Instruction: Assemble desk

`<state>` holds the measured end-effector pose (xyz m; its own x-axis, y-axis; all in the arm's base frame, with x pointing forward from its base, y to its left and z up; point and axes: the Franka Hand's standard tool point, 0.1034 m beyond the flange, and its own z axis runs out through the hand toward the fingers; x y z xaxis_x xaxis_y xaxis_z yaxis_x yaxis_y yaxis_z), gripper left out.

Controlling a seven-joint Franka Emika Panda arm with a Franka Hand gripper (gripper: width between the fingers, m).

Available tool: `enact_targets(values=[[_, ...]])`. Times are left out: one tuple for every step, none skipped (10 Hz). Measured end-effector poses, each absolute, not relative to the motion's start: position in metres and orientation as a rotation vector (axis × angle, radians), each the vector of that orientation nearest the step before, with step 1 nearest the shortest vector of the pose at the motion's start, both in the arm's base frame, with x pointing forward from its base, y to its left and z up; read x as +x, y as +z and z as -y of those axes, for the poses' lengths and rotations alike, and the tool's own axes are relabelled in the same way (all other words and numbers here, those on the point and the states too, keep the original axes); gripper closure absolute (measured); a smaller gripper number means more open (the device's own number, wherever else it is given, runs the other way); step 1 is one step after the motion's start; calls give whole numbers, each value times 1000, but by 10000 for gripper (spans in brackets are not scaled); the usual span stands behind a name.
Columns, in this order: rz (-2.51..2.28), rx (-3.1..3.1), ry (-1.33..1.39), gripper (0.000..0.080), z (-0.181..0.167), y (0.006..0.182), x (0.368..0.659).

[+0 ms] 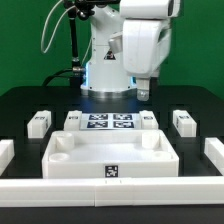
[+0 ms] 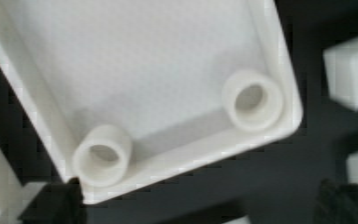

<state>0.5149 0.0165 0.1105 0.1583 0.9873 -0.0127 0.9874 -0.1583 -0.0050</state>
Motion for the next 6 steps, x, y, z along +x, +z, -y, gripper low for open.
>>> enact_targets(values=[[-2097,2338,-24,150,-5,107,506],[-2097,2336,-24,150,-5,107,507],[-2097,2338,-26,150,-6,106,507],[-2096,2340,-27,150,-5,106,506],[-2102,2336,-28,150,-3,103,505],[-2162,2266,1,150,6,92,500]])
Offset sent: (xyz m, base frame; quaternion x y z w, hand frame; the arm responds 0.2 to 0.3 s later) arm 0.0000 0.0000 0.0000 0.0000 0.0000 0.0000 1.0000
